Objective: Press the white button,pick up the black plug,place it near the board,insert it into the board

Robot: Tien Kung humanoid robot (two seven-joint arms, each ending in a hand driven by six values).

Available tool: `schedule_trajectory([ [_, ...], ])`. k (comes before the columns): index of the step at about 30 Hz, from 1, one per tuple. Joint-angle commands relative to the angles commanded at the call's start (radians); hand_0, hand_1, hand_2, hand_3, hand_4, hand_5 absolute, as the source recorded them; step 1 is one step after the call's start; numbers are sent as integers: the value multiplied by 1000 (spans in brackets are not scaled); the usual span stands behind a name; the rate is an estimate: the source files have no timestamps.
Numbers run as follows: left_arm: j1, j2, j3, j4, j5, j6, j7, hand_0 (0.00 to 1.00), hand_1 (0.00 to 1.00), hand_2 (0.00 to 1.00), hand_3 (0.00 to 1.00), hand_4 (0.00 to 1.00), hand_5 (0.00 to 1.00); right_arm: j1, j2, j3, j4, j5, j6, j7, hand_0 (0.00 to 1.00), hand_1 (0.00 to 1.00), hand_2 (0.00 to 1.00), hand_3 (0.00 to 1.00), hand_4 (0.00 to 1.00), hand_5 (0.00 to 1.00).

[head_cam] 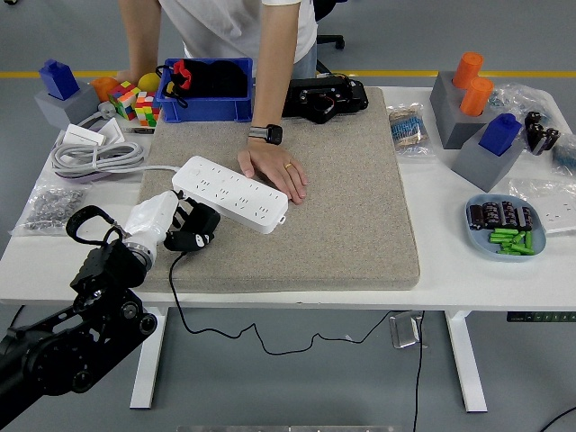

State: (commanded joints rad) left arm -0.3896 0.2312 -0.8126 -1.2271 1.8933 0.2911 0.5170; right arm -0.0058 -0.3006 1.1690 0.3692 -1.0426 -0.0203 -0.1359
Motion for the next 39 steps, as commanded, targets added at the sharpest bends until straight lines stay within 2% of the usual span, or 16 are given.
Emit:
schedule_trajectory([
  [3, 0, 1, -1, -3, -2, 4, -10, 349, 443, 402, 582, 750, 12, 0, 0, 1, 0, 0, -1, 1, 776, 671, 645, 606, 661, 428],
  [4, 1, 1, -3, -4, -5, 7, -15, 326, 372, 365, 570, 688, 2, 0, 1, 2, 0, 0, -1, 2, 776, 671, 645, 607, 661, 427],
  [9, 2, 2, -14, -8, -7, 22, -34, 326, 372, 365, 570, 688, 2, 0, 1, 5, 0, -1, -3, 4, 776, 671, 645, 607, 661, 427],
  [10, 2, 2, -17, -9, -7, 22, -35, 333, 311, 306, 523, 648, 2, 0, 1, 5, 0, -1, -4, 5, 775, 671, 644, 604, 658, 428],
  [19, 1, 10, -54, -27, -9, 45, -63, 342, 309, 300, 516, 632, 2, -2, 3, 4, 0, 0, -5, 6, 775, 669, 644, 604, 657, 426],
  [27, -61, -1, -58, 42, -25, 80, -105, 340, 301, 295, 510, 635, 2, -2, 4, 6, 0, 1, -6, 7, 775, 670, 643, 604, 657, 425],
  [39, -173, -22, 12, 180, -56, 82, -131, 333, 302, 289, 506, 640, 2, 1, 5, 5, 0, 3, -5, 7, 775, 669, 643, 603, 655, 423],
])
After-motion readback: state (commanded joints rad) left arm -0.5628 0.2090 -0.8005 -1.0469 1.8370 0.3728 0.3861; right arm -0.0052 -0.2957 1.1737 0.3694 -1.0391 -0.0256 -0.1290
